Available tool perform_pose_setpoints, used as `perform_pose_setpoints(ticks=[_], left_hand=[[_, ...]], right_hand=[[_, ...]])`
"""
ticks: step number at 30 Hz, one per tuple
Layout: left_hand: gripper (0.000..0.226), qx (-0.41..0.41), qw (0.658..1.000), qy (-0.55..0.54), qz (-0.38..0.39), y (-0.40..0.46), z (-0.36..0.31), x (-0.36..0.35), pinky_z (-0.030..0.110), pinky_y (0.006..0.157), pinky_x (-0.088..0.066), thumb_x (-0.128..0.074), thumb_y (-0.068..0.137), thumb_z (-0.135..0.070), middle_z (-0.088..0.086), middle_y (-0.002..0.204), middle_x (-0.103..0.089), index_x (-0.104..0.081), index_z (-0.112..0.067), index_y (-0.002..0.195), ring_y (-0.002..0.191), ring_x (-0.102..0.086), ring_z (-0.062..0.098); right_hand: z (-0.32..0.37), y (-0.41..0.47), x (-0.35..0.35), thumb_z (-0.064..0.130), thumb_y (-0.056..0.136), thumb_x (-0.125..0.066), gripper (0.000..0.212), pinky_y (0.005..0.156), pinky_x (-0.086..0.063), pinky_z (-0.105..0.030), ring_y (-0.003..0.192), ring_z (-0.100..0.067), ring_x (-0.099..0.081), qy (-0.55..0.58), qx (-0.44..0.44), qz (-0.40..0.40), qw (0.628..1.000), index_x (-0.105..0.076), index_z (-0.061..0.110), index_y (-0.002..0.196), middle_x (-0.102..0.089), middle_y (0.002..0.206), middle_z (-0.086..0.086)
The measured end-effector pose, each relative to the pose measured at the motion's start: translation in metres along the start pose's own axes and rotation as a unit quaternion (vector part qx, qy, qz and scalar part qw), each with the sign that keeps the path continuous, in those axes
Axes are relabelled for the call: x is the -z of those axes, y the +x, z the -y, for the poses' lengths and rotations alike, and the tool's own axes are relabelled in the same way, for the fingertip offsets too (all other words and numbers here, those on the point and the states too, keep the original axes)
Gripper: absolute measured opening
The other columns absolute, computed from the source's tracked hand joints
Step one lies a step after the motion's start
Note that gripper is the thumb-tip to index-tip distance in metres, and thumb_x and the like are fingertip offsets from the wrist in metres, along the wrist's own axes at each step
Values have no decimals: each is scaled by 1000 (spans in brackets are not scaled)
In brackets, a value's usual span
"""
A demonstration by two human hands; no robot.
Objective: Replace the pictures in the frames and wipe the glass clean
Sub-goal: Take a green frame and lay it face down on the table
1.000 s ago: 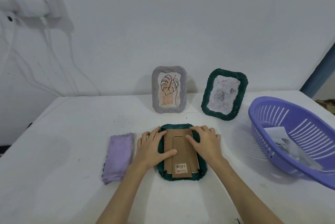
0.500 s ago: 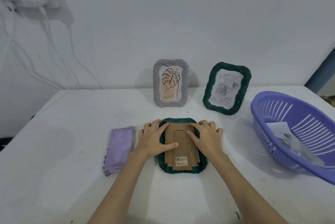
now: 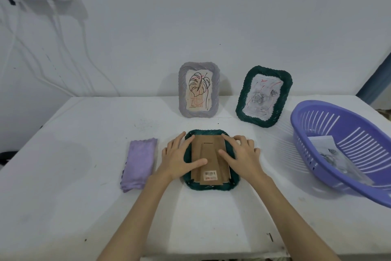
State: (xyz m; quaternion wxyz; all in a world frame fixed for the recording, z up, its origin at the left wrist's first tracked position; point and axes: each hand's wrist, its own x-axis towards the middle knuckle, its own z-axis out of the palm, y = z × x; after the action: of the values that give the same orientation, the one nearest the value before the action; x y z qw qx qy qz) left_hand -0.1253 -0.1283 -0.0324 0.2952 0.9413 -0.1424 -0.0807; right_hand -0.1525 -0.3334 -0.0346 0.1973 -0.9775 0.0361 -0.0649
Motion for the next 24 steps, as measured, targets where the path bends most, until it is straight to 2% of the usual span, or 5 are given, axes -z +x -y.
perform_pose_setpoints(ticks=[4, 7, 11, 15, 24], left_hand=[[109, -35, 998, -32, 29, -31, 4, -4, 39, 115, -6, -52, 44, -82, -14, 153, -7, -22, -43, 140, 140, -3, 9], [109, -59, 997, -38, 21, -41, 7, -7, 36, 116, -9, -58, 40, -78, -14, 150, -16, -30, -39, 138, 138, -8, 7], [81, -73, 992, -99, -36, -47, 8, -12, 27, 109, -25, -64, 43, -71, -23, 127, -38, -56, -31, 112, 123, -29, -1], [55, -81, 984, -143, -72, -52, 9, -18, 7, 96, -25, -68, 47, -63, -26, 113, -46, -60, -20, 82, 113, -31, -18], [34, -71, 979, -181, -60, -51, 16, -25, -7, 93, -17, -87, 55, -21, -23, 117, -46, -59, -22, 74, 119, -28, -18]], right_hand=[[-2, -43, 6, 88, 56, -37, 87, 84, -18, -26, 114, -12, -30, 80, 27, -14, 996, -42, 41, 129, -41, 125, 10], [-4, -61, 7, 97, 41, -35, 98, 82, -15, -23, 114, -7, -27, 80, 47, 1, 996, -45, 44, 123, -38, 125, 16], [-7, -65, 5, 90, 35, -49, 80, 80, -12, -21, 117, -9, -24, 78, 41, -1, 996, -53, 45, 101, -38, 134, 18], [-8, -65, 2, 82, 40, -55, 55, 77, -10, -20, 120, -12, -26, 119, 24, -5, 993, -54, 41, 77, -39, 139, 16], [-4, -64, -2, 48, 45, -85, 39, 76, -11, -19, 121, -14, -28, 179, -21, 1, 984, -51, 43, 63, -41, 140, 15]])
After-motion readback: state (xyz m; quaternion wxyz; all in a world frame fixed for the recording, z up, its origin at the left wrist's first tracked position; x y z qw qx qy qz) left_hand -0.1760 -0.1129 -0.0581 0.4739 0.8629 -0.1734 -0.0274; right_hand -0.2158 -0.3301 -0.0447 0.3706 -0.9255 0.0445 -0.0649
